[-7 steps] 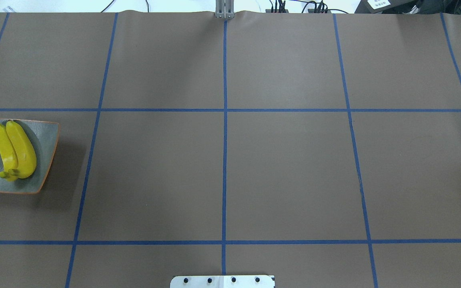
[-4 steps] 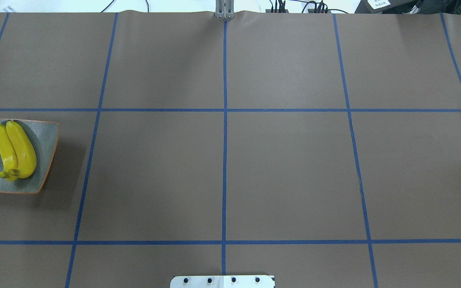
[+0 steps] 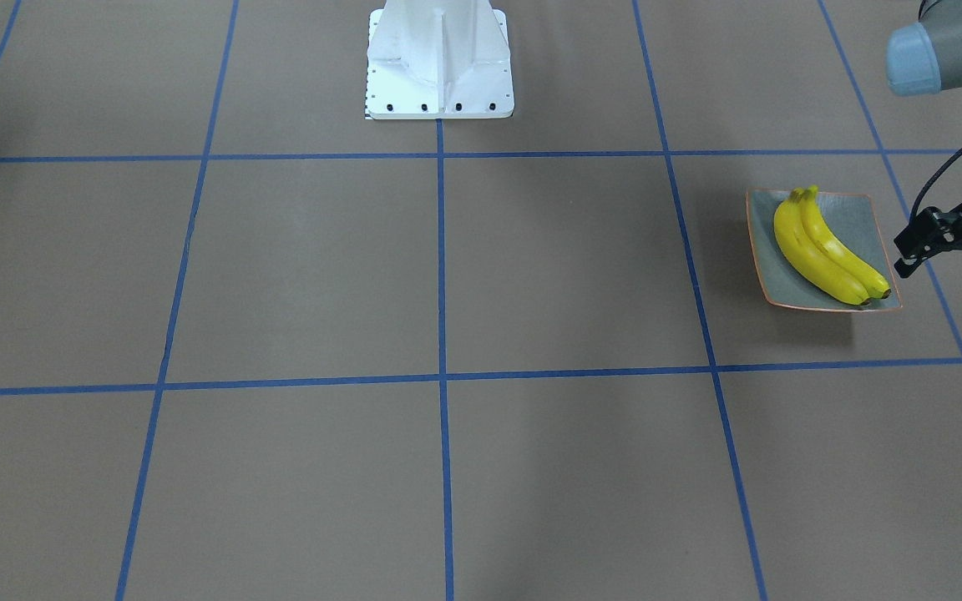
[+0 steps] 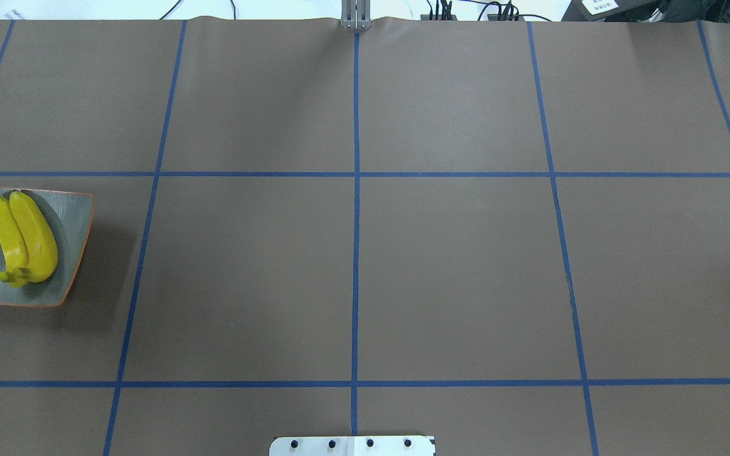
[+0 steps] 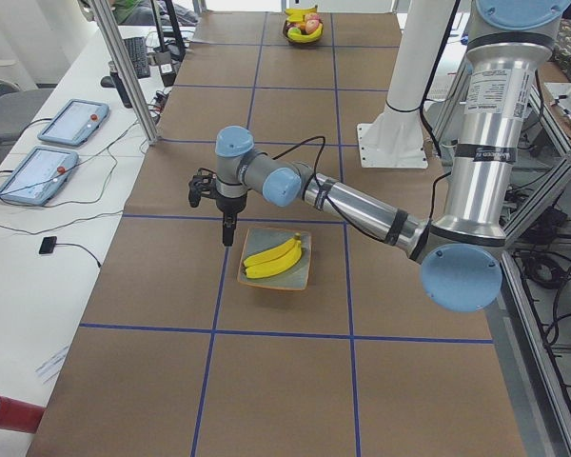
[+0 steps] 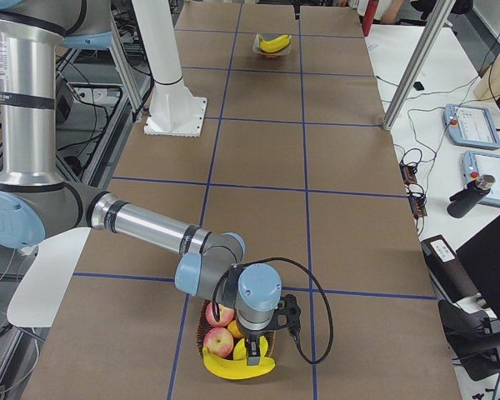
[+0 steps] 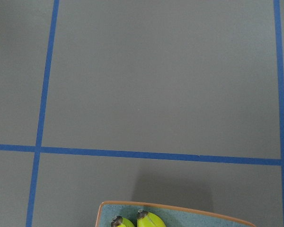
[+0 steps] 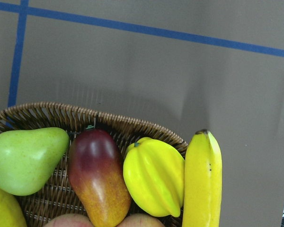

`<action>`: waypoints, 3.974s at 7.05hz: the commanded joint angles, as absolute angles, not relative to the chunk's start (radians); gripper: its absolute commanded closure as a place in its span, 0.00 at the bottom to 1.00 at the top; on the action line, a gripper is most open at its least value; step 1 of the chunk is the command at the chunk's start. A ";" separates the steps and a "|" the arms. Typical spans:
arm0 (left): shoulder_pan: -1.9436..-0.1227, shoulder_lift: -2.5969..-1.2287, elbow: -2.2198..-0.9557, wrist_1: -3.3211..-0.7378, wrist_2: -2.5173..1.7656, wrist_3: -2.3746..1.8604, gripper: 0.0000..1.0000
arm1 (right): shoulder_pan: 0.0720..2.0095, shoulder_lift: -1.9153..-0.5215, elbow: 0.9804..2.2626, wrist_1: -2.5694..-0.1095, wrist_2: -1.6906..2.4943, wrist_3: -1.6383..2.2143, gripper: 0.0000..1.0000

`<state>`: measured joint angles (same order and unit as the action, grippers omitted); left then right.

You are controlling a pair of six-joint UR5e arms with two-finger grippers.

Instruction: Transfer all bananas from basket to plate

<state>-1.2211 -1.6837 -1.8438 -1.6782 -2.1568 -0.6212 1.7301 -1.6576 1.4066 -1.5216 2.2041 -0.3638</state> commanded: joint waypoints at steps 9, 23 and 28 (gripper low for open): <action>-1.221 -1.689 -1.848 -1.677 -2.187 -0.621 0.00 | 1.723 -1.519 1.235 -1.355 2.088 -0.216 0.00; -1.220 -1.695 -1.847 -1.677 -2.194 -0.621 0.00 | 1.623 -1.528 1.115 -1.267 2.079 -0.172 0.00; -1.220 -1.697 -1.855 -1.678 -2.194 -0.621 0.00 | 1.602 -1.508 1.075 -1.264 2.028 -0.084 0.00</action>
<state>-1.2195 -1.6961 -1.8531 -1.6782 -2.1936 -0.6213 1.6051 -1.5107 1.0759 -1.2646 2.0412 -0.1112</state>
